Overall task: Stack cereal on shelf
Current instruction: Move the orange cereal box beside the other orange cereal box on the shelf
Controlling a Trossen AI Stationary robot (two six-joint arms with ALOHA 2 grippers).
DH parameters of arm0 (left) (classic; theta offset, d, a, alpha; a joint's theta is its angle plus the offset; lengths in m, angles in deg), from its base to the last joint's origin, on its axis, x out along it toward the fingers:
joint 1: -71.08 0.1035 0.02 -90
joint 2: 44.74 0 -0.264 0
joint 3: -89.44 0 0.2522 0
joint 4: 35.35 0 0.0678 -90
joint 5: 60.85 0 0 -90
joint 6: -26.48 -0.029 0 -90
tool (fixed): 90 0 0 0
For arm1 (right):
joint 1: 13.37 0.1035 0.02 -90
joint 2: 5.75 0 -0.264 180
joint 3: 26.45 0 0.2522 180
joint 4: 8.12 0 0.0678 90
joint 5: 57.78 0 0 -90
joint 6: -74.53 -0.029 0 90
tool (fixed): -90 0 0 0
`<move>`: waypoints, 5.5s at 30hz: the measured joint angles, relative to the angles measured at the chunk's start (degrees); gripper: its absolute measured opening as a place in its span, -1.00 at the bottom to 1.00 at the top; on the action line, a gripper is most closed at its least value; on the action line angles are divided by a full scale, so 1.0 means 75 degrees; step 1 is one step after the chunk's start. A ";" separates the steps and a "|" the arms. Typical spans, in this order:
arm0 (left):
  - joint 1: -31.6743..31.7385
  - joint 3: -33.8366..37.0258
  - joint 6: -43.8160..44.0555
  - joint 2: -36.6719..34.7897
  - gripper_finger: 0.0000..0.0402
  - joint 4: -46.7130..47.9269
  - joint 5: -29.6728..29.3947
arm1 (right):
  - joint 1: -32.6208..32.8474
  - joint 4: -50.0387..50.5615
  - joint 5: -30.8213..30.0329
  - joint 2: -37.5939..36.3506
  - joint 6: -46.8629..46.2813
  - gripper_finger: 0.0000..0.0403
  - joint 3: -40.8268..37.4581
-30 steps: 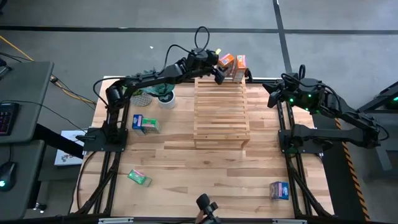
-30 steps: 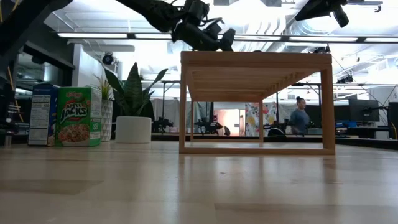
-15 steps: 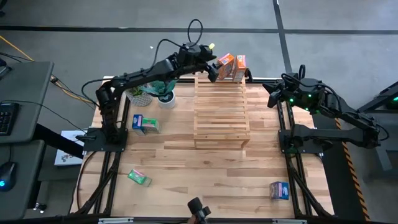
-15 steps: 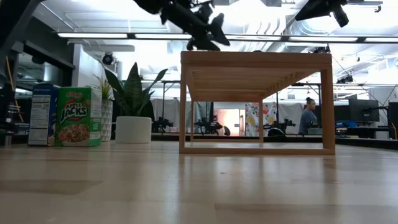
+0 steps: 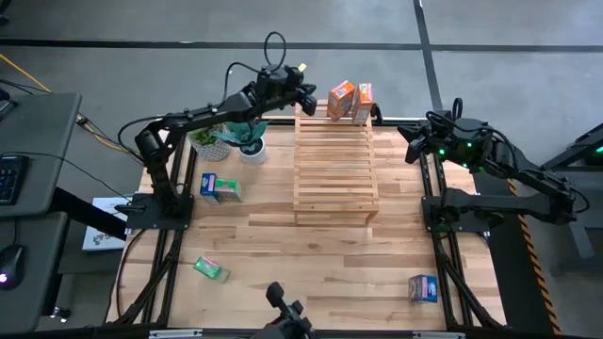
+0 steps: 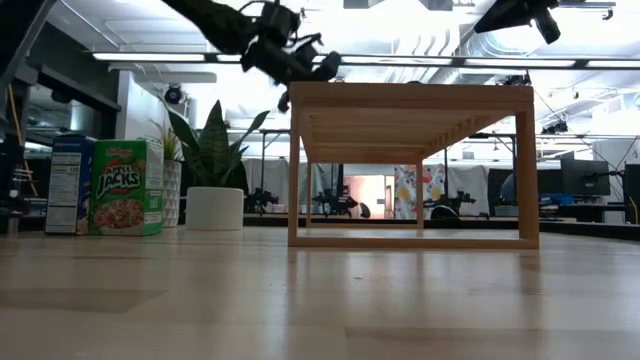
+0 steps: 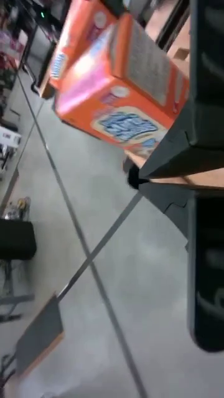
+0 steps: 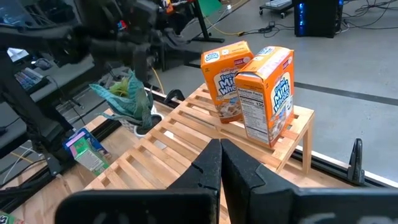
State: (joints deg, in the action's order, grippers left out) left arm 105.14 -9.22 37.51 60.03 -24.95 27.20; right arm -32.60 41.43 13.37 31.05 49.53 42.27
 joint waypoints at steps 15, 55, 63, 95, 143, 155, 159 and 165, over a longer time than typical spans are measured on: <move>-0.0398 0.0208 0.0708 0.0565 -1.00 -0.0656 0.0384 | -0.0002 -0.0003 -0.0003 -0.0002 0.0082 -1.00 0.0000; -0.0693 -0.0124 0.0651 0.0930 -1.00 -0.1122 -0.1110 | 0.0001 -0.0006 0.0087 -0.0003 0.0060 -1.00 0.0000; -0.0884 -0.0101 0.0808 0.0943 -1.00 -0.0947 -0.0867 | -0.0001 -0.0006 0.0087 -0.0002 0.0073 -1.00 0.0000; -0.0582 -0.0101 0.0574 0.0894 -1.00 -0.1467 -0.0376 | 0.0000 -0.0006 0.0190 -0.0003 0.0076 -1.00 0.0000; -0.0347 -0.0095 0.0576 0.1065 -1.00 -0.1849 0.0799 | 0.0001 -0.0012 0.0134 -0.0003 -0.0006 -1.00 0.0000; -0.0337 -0.0095 0.0436 0.1277 -1.00 -0.1908 0.0920 | 0.0001 -0.0012 0.0137 -0.0002 -0.0058 -1.00 0.0000; -0.0247 -0.0095 0.0315 0.1038 -1.00 -0.1907 0.0931 | -0.0002 -0.0012 0.0134 -0.0003 -0.0006 -1.00 0.0000; -0.0234 -0.0095 0.0748 0.0992 -1.00 -0.1701 0.0926 | -0.0002 -0.0012 0.0134 -0.0003 -0.0003 -1.00 0.0000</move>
State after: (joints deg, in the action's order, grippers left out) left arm 103.38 -9.93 43.12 67.48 -37.71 34.15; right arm -32.61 41.34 14.38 31.03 49.51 42.27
